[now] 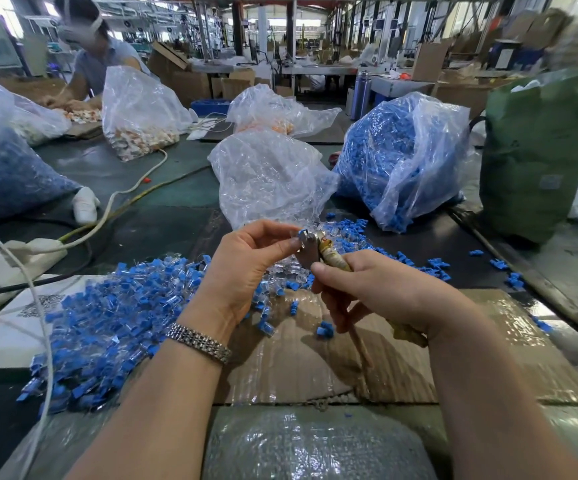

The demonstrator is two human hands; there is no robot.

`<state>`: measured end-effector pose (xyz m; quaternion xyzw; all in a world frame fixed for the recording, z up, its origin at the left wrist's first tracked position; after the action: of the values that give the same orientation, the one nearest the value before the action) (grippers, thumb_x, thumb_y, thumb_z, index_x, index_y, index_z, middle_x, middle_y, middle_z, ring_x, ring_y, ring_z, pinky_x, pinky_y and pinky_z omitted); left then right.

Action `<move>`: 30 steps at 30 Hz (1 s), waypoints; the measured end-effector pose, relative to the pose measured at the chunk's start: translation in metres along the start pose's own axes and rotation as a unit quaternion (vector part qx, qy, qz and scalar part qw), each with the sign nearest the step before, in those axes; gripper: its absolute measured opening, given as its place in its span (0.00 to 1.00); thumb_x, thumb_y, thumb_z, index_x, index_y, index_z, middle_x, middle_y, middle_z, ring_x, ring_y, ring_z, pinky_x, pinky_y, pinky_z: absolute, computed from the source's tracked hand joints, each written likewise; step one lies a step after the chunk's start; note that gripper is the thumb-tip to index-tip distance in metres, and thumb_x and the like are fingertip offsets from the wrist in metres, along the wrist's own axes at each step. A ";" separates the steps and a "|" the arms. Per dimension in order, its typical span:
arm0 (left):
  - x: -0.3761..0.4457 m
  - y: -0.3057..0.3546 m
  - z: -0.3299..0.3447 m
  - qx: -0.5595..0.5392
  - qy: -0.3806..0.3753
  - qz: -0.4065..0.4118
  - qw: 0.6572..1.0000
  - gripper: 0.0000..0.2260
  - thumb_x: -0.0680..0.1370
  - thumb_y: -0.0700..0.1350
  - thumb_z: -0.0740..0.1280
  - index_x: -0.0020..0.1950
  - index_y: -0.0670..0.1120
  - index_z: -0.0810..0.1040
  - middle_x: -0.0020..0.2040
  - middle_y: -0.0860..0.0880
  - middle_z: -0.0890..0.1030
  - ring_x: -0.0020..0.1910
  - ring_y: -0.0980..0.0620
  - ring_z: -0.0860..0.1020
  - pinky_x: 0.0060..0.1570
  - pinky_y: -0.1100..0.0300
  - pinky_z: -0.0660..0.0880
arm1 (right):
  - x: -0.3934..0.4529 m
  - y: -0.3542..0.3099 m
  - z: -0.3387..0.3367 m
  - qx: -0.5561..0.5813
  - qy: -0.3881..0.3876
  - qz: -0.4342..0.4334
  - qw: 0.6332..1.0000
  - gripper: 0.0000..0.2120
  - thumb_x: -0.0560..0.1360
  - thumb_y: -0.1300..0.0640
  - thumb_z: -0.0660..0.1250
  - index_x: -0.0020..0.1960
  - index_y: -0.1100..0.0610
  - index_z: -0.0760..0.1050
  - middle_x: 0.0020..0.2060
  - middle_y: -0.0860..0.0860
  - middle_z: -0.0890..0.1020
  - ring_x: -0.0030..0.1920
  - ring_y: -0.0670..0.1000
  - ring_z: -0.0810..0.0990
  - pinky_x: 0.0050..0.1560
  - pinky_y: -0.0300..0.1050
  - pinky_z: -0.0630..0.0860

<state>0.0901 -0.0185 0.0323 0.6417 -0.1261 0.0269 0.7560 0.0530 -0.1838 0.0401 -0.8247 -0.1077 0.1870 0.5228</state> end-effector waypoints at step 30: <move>0.012 -0.034 0.019 0.616 -0.033 0.048 0.785 0.06 0.81 0.54 0.68 0.55 0.58 0.83 0.55 0.60 0.82 0.60 0.54 0.73 0.65 0.52 0.51 | 0.000 0.040 -0.050 -0.422 0.116 0.196 0.878 0.25 0.66 0.35 0.76 0.50 0.51 0.75 0.48 0.49 0.79 0.50 0.53 0.77 0.56 0.53 0.78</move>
<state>0.1056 -0.0444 0.0052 0.9648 -0.1383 0.1134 0.1927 0.0735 -0.2419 0.0226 -0.9871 0.0488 0.1252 0.0871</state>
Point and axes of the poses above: each hand's wrist, its own x-axis towards the middle knuckle, its own z-axis out of the palm, y = z × x, the point moved 5 cm from there along x, towards the middle knuckle
